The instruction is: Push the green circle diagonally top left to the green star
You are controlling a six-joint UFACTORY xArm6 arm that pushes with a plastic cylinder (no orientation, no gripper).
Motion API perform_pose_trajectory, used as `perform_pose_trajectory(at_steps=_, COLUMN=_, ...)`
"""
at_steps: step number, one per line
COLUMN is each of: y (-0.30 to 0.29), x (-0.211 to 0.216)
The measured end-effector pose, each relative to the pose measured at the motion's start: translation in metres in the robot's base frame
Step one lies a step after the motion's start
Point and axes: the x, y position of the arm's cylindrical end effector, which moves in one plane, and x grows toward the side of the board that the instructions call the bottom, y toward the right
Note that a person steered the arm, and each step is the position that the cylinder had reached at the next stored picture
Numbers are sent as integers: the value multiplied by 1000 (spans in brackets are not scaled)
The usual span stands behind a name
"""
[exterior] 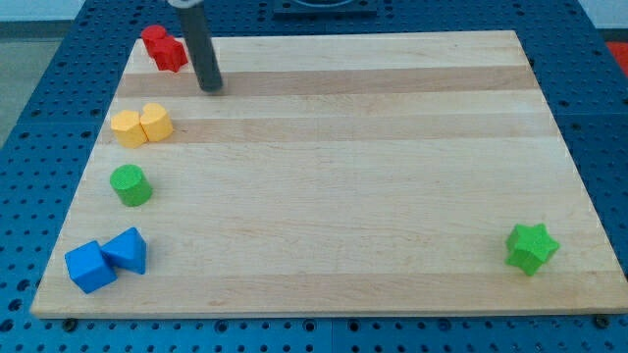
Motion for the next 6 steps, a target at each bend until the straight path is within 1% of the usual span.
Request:
perform_pose_trajectory(at_steps=1, y=4, x=84)
perform_pose_trajectory(at_steps=2, y=-39, x=106)
perform_pose_trajectory(at_steps=3, y=-97, x=106)
perform_pose_trajectory(at_steps=4, y=-155, x=120)
perform_pose_trajectory(at_steps=5, y=-145, x=161)
perform_pose_trajectory(at_steps=6, y=-68, x=150)
